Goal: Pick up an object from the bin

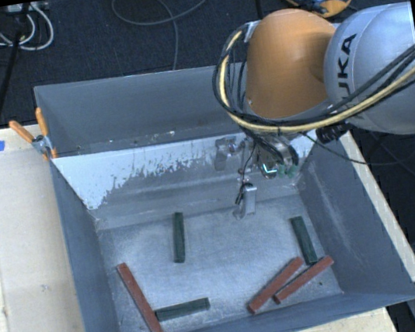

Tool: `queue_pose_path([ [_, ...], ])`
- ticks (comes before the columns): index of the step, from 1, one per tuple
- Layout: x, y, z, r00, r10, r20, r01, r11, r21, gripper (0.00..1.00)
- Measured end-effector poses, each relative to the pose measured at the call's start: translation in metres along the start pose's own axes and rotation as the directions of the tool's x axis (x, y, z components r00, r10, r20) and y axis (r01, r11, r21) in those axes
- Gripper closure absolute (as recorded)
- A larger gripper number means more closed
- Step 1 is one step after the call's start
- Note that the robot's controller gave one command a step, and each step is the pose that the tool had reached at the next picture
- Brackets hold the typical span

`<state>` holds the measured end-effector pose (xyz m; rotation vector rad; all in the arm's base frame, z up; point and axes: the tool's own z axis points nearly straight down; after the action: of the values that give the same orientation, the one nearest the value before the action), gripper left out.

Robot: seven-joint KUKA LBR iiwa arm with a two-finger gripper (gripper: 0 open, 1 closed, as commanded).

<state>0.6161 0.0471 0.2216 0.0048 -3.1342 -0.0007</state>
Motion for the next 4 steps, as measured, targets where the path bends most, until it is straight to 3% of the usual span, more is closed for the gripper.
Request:
queue_pose_path([
  [1,-0.001,0.000,-0.004,1.000,0.001,0.007,-0.001,1.000,0.000,0.00],
  [2,-0.003,0.019,0.037,0.997,-0.070,0.013,0.070,0.998,0.001,0.00],
  [3,0.027,0.065,0.056,1.000,-0.024,0.004,0.024,1.000,0.001,0.00],
  [4,0.023,0.068,0.093,0.991,-0.136,0.010,0.136,0.991,0.000,0.00],
])
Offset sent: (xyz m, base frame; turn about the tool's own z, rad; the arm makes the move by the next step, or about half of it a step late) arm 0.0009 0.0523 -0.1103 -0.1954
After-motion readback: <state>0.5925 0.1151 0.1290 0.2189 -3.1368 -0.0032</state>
